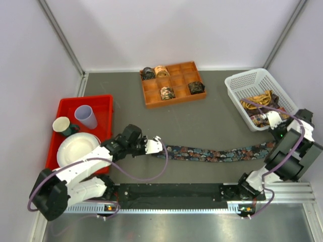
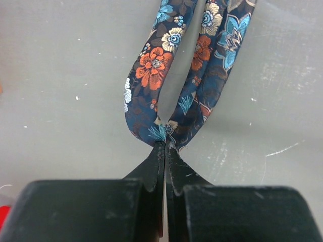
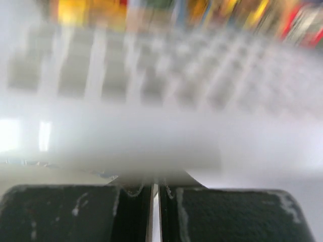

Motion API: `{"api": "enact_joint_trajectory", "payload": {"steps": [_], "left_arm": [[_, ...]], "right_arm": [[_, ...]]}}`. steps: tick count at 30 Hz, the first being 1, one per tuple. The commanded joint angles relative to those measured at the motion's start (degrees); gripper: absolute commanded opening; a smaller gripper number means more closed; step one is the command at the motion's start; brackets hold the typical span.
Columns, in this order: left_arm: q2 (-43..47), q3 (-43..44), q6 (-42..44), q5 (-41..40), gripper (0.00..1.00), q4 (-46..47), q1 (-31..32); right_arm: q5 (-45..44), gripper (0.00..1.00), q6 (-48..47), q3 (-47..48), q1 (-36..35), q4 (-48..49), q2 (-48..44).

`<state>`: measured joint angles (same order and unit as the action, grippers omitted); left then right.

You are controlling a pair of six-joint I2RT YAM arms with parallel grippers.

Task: Roll the ties
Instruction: Flatten out the tie at the center of the board.

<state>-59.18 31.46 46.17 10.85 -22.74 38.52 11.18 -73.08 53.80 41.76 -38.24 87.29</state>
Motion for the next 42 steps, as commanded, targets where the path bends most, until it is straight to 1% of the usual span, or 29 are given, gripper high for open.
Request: {"api": "enact_joint_trajectory", "payload": {"steps": [1,5,9,13,18,19,22,24,25,26,27,29,31,33,35,38,39,42], "left_arm": [[-3.13,3.78,-2.05,0.31,0.00,1.73,0.06],[-3.57,3.61,-3.28,-1.35,0.00,3.84,0.06],[-4.28,3.34,-4.60,-3.28,0.00,4.98,-0.03],[-5.16,3.78,-5.57,-3.64,0.00,5.08,-0.38],[-4.81,2.73,-6.10,-4.00,0.00,6.48,-0.99],[-4.46,2.29,-6.01,-4.00,0.00,6.83,-1.17],[-4.19,0.27,-5.04,-3.65,0.00,7.71,-1.34],[-4.02,-0.52,-3.29,-2.60,0.00,7.10,-1.35],[-3.75,-0.61,-2.24,-1.02,0.07,5.79,-1.35],[-3.67,-0.53,-0.57,-0.40,0.17,4.82,-1.26],[-3.66,-0.18,-0.12,0.13,0.41,3.86,-1.34],[-3.49,1.66,2.15,1.01,0.52,0.95,-1.34],[-3.40,3.59,2.17,1.62,0.59,0.24,-1.34],[-4.45,6.85,1.20,4.26,0.61,0.42,-1.35],[-6.20,8.95,0.50,6.63,0.62,3.12,-1.17],[-11.91,12.64,-0.64,6.47,0.61,4.90,-0.56],[-15.06,13.79,-0.12,6.46,0.61,4.47,-0.55],[-19.46,16.70,2.95,8.30,0.59,1.84,-0.47]], "right_arm": [[4.11,0.00,6.80,5.69,-4.57,4.84,2.97],[3.68,0.00,12.51,9.64,-10.80,8.26,5.87],[2.89,0.00,17.08,15.27,-14.59,10.38,11.39],[1.83,0.00,17.80,20.37,-15.48,9.15,15.19],[0.07,0.00,11.48,16.96,-10.83,4.68,12.83],[0.16,0.00,9.55,15.99,-8.30,3.36,12.04],[-0.19,0.00,6.99,12.40,-3.98,0.89,10.19],[-0.19,0.00,4.71,10.54,-2.56,-1.38,8.43],[-0.02,0.00,3.57,8.79,-2.12,-2.53,7.82],[0.07,0.00,3.04,7.73,-2.12,-3.41,6.59],[0.33,0.00,2.51,6.77,-2.12,-5.42,5.89],[1.21,0.00,2.15,4.83,-2.12,-6.41,4.31],[1.13,0.00,2.06,4.12,-2.12,-7.37,3.86],[0.78,0.00,2.24,4.21,-2.12,-7.29,4.03],[0.42,0.00,2.50,4.91,-2.12,-7.20,4.38],[0.77,0.00,3.82,7.10,-2.12,-8.08,5.35],[0.86,0.00,3.99,7.72,-2.12,-8.51,5.61],[0.69,0.00,4.09,8.78,-2.12,-9.31,5.97]]}}
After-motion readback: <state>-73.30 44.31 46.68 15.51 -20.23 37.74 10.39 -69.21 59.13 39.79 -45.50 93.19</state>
